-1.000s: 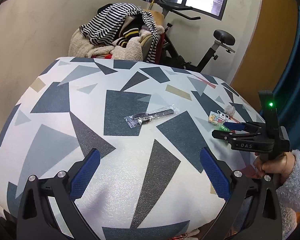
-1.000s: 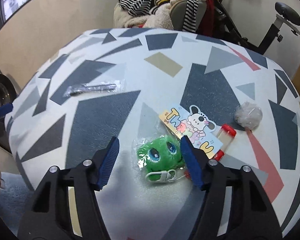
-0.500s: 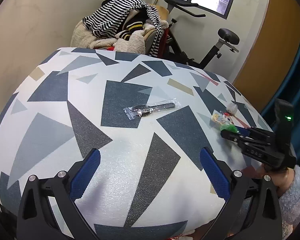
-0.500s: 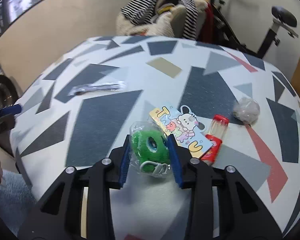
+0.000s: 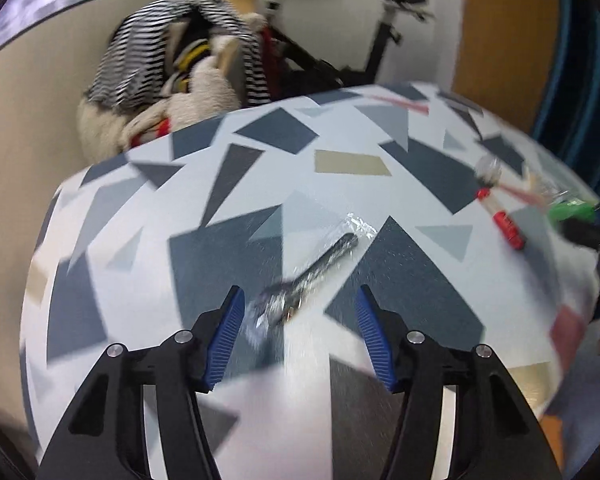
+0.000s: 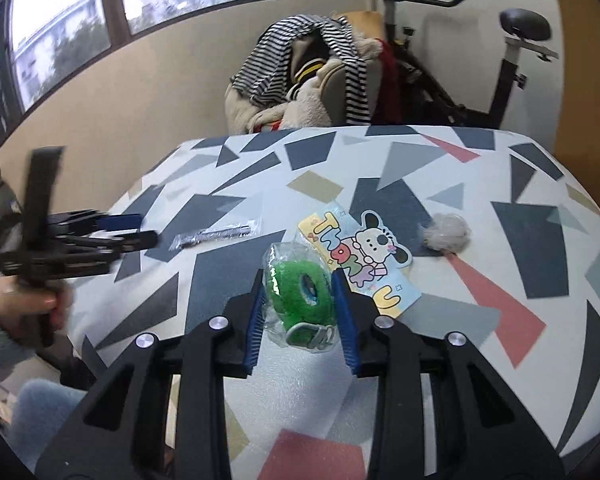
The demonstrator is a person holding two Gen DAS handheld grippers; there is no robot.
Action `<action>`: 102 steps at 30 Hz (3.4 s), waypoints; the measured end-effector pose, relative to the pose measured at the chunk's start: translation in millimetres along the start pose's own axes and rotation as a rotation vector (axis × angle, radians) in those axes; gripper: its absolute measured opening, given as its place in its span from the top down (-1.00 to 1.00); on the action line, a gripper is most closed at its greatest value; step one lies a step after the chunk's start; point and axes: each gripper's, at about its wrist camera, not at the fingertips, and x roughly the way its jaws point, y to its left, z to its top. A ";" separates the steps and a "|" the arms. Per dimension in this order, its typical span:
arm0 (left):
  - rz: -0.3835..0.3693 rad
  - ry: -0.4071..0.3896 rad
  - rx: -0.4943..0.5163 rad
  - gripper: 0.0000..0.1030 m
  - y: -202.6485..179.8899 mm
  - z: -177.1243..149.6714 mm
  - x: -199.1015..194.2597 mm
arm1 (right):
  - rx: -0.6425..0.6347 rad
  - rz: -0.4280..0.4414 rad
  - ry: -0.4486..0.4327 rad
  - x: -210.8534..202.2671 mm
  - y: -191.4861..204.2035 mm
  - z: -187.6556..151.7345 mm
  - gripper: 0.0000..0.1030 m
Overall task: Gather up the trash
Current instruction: 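Grasp the clear-wrapped plastic spoon with the left tool, then carry the spoon with the left tool while the right carries the tape roll over the bin, then open both tools over the brown bin to drop the spoon and tape roll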
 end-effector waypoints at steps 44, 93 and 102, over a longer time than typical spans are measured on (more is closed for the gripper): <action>-0.293 -0.120 -0.348 0.77 -89.8 -127.4 -168.9 | -0.082 0.095 0.121 -93.5 35.9 -102.1 0.33; -0.288 -0.138 -0.373 0.77 -117.2 -176.4 -193.3 | -0.079 0.047 0.105 -86.1 41.9 -120.8 -0.89; -0.314 -0.044 -0.293 0.77 -130.2 -175.3 -158.5 | -0.050 0.000 0.035 -110.7 16.7 -92.3 -0.89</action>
